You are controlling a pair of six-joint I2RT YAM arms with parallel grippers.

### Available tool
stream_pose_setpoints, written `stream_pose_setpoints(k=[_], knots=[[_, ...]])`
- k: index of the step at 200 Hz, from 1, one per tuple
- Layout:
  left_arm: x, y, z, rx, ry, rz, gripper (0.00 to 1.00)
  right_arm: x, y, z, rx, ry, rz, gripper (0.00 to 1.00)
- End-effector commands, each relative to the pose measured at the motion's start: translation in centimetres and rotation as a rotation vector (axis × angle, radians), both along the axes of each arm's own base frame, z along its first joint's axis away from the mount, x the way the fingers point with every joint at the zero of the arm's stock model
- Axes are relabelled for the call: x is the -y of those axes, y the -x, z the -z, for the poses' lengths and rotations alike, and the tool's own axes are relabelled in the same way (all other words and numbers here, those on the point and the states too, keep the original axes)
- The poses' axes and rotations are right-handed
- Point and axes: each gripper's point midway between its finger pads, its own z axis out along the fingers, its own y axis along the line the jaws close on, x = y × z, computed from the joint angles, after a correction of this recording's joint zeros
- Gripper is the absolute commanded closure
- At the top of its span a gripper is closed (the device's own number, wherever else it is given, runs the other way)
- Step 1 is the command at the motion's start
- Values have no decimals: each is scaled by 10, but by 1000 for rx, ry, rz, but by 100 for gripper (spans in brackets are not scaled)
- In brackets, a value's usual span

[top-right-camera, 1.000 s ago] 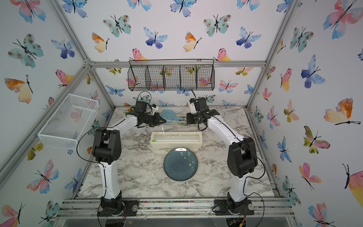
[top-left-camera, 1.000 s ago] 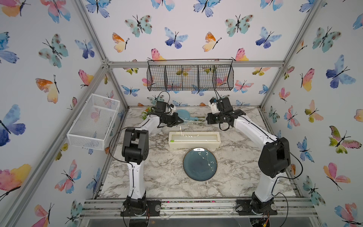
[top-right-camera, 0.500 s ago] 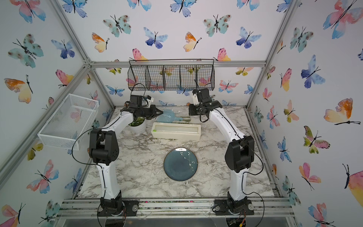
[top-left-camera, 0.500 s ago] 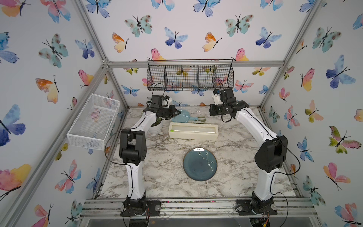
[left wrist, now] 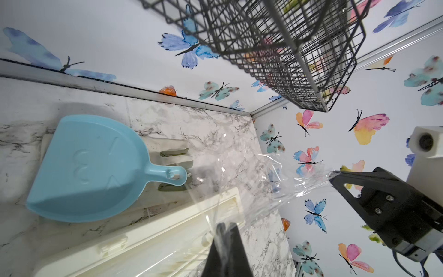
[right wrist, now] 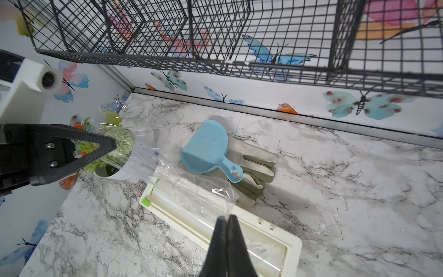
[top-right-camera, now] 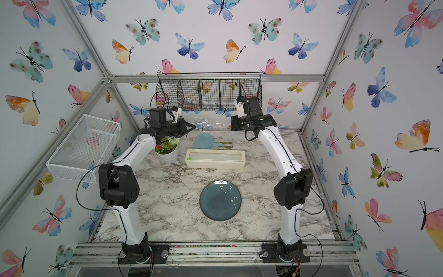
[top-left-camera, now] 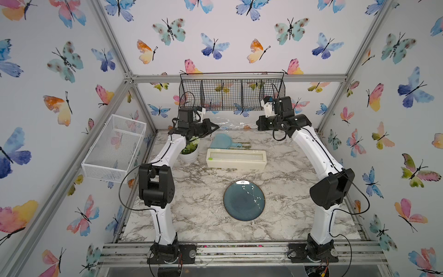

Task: Wrap the plate with plastic wrap
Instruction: Pull the plastic wrap from the plastic wrap cutting box.

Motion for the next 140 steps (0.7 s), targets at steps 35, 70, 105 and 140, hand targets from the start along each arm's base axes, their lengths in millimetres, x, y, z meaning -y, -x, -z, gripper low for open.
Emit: stream_pose_setpoints(k=[35,70,105,140], knots=[[-8,19,-89,189,38,-23,100,5,8,-44,81,-45,-15,98],[-8,44,-107,208,48,-19,100,5,27,-51,63,-72,-46,98],[0,104,-77,187,3,-16,100,12,79,-19,-22,-125,-99,98],[8,172,-36,160,-53,-14,100,24,138,35,-145,-138,-138,98]])
